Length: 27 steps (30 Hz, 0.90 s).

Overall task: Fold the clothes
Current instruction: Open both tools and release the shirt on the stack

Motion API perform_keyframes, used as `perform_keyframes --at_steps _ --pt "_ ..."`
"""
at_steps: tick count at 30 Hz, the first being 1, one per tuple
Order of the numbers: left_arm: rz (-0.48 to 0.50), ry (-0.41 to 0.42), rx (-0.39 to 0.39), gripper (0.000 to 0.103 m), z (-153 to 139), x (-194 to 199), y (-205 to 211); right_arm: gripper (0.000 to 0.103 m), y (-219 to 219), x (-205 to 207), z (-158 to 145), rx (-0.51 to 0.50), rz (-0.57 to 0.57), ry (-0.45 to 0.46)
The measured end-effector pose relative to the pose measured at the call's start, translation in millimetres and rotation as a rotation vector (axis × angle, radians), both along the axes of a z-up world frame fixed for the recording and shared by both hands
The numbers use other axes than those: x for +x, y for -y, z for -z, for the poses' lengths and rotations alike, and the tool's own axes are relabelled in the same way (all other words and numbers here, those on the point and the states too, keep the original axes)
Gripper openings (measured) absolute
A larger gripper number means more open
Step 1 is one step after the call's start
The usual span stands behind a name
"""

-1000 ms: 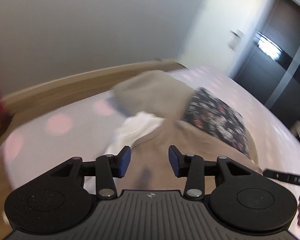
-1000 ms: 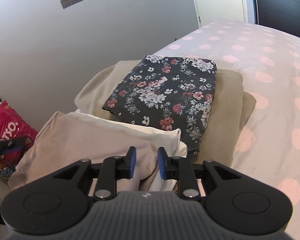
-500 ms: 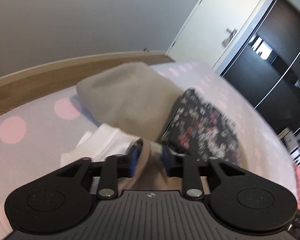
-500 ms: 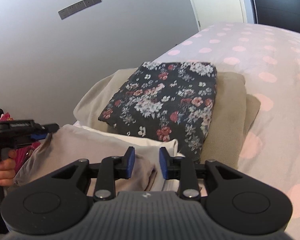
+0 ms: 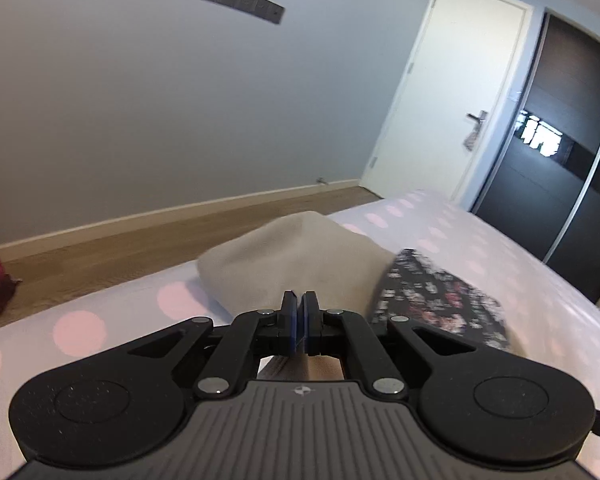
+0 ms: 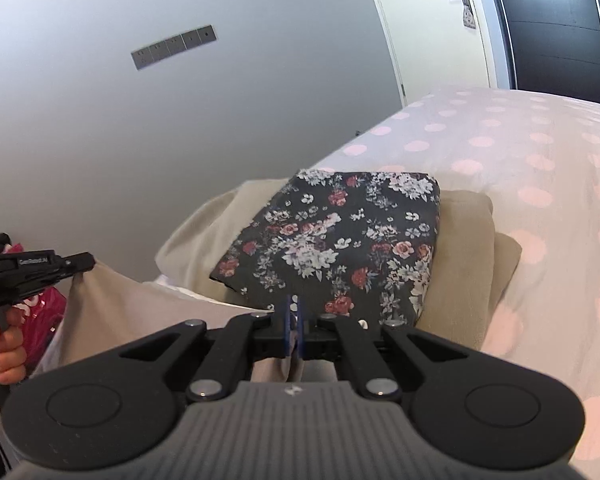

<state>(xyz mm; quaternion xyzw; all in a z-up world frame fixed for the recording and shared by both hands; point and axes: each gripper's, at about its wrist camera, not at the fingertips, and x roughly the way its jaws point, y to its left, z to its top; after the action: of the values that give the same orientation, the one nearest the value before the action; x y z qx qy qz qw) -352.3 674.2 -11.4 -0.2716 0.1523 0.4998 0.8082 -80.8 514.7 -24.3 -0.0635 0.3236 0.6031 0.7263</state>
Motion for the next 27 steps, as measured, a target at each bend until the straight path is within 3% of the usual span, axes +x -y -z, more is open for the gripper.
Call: perform_keyframes --at_steps 3,5,9,14,19,23,27 --pt "0.006 -0.028 -0.067 0.002 12 3 -8 0.005 -4 1 9 -0.035 0.012 0.000" --pt "0.006 -0.026 -0.101 0.004 17 0 -11 0.012 -1 3 12 -0.047 0.020 -0.011" --pt "0.007 -0.031 -0.090 0.021 10 -14 -2 0.016 19 1 9 -0.039 0.019 -0.034" --pt "0.041 -0.129 -0.085 0.021 3 -27 25 0.020 50 -32 0 -0.016 -0.064 -0.023" --pt "0.084 -0.193 -0.100 0.021 6 -41 54 0.024 72 -79 2 -0.041 -0.134 0.064" --pt "0.130 -0.231 -0.135 0.021 16 -48 80 0.023 84 -102 17 -0.076 -0.156 0.080" --pt "0.147 -0.340 -0.123 0.020 35 -45 96 0.023 89 -111 39 -0.144 -0.131 0.117"
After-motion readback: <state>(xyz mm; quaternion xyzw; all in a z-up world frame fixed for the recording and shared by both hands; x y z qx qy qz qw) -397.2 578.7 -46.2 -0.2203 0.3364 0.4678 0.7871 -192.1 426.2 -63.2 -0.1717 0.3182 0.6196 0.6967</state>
